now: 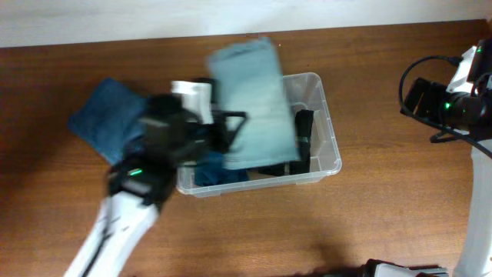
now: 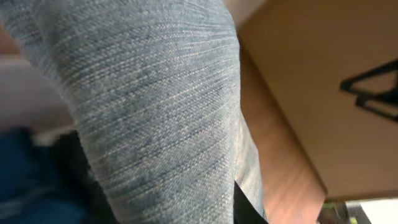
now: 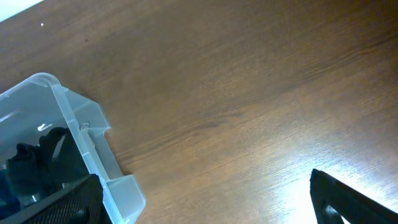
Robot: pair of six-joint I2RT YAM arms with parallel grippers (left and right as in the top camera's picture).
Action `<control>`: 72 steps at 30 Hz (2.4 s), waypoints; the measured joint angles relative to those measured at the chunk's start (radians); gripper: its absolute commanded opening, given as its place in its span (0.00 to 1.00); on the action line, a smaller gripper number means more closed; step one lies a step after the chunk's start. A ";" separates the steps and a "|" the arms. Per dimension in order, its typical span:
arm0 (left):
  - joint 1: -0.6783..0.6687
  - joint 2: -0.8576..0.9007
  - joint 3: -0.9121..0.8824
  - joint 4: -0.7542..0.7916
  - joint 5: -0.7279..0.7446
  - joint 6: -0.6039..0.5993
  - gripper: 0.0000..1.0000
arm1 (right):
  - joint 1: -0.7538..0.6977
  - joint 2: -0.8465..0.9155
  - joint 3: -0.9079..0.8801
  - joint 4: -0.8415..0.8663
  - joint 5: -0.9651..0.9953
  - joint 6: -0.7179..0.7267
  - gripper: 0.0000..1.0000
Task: Pack container
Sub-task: 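Lay the light-blue jeans flat in the bin's right half, release, then grasp the dark-blue folded jeans with the left gripper, then place the dark-blue jeans over the bundles in the bin's left half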
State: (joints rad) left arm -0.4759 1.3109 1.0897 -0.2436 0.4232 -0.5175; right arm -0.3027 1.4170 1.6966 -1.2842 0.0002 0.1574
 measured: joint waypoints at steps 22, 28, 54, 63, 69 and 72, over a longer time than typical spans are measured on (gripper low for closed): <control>-0.048 0.463 0.018 0.094 -0.064 -0.067 0.96 | 0.000 0.000 0.000 -0.011 0.000 0.001 0.99; 0.248 0.214 0.075 -0.055 -0.080 0.030 0.99 | 0.000 0.000 0.000 -0.010 0.000 0.000 0.99; 0.994 0.650 0.068 -0.046 0.124 0.199 0.95 | 0.000 0.010 0.000 -0.011 -0.008 0.001 0.99; 1.000 0.703 0.077 -0.025 0.292 0.209 0.01 | 0.000 0.010 0.000 -0.018 -0.009 0.000 0.98; 0.992 0.621 0.056 -0.126 0.330 0.212 0.01 | 0.000 0.010 0.000 -0.018 -0.019 0.000 0.99; 0.983 0.478 0.042 -0.169 0.328 0.211 0.01 | 0.000 0.010 0.000 -0.018 -0.024 0.000 0.99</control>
State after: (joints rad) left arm 0.5068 1.7889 1.1320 -0.4129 0.7509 -0.3061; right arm -0.3027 1.4273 1.6966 -1.3025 -0.0242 0.1574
